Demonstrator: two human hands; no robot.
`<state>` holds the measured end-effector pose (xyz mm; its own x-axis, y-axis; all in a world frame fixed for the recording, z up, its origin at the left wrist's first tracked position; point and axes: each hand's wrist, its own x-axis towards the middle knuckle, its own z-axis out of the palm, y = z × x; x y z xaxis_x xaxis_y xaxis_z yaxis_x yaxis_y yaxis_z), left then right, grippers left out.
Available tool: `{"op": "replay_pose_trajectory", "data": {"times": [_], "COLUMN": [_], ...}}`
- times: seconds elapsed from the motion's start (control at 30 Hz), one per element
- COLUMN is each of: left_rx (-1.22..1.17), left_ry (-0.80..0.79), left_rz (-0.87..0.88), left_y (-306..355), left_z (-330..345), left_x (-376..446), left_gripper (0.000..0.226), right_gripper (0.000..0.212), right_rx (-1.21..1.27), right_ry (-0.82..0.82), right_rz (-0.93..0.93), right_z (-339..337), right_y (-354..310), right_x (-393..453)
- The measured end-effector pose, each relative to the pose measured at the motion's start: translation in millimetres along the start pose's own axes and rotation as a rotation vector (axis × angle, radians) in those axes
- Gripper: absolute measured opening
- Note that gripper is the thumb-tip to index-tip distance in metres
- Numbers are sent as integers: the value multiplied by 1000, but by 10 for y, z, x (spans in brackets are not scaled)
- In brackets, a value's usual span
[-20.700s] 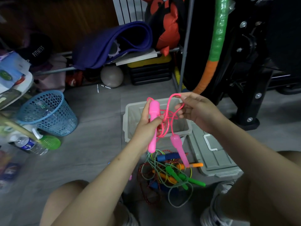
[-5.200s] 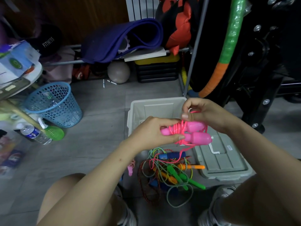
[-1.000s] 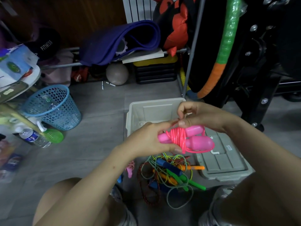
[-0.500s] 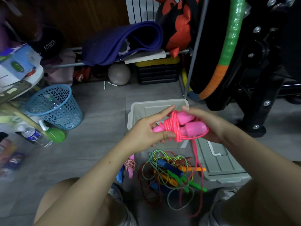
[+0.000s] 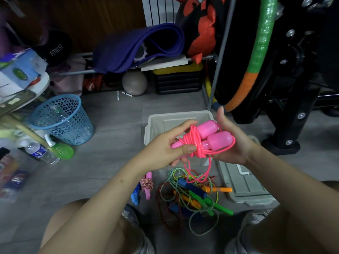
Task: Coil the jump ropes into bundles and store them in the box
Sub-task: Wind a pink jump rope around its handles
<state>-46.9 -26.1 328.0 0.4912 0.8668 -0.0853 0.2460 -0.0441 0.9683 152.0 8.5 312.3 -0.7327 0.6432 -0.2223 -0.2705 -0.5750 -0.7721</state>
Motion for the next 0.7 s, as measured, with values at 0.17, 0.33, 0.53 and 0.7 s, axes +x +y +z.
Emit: {"op": "replay_pose_trajectory", "data": {"times": [0.17, 0.33, 0.53, 0.7], "left_rx": [-56, -81, -56, -37], "left_ry": [30, 147, 383, 491], "left_rz": [7, -11, -38, -80], "left_y": [21, -3, -83, -147], "left_z": [-5, -14, -191, -89], "left_x": [-8, 0, 155, 232], "left_gripper": [56, 50, 16, 21], "right_gripper": [105, 86, 51, 20], "right_rx": [-18, 6, -467, -859], "right_ry": [-32, 15, 189, 313], "right_rz": [-3, -75, -102, -142], "right_z": [-17, 13, 159, 273], "right_y": [31, 17, 227, 277], "right_x": [5, -2, -29, -56]}}
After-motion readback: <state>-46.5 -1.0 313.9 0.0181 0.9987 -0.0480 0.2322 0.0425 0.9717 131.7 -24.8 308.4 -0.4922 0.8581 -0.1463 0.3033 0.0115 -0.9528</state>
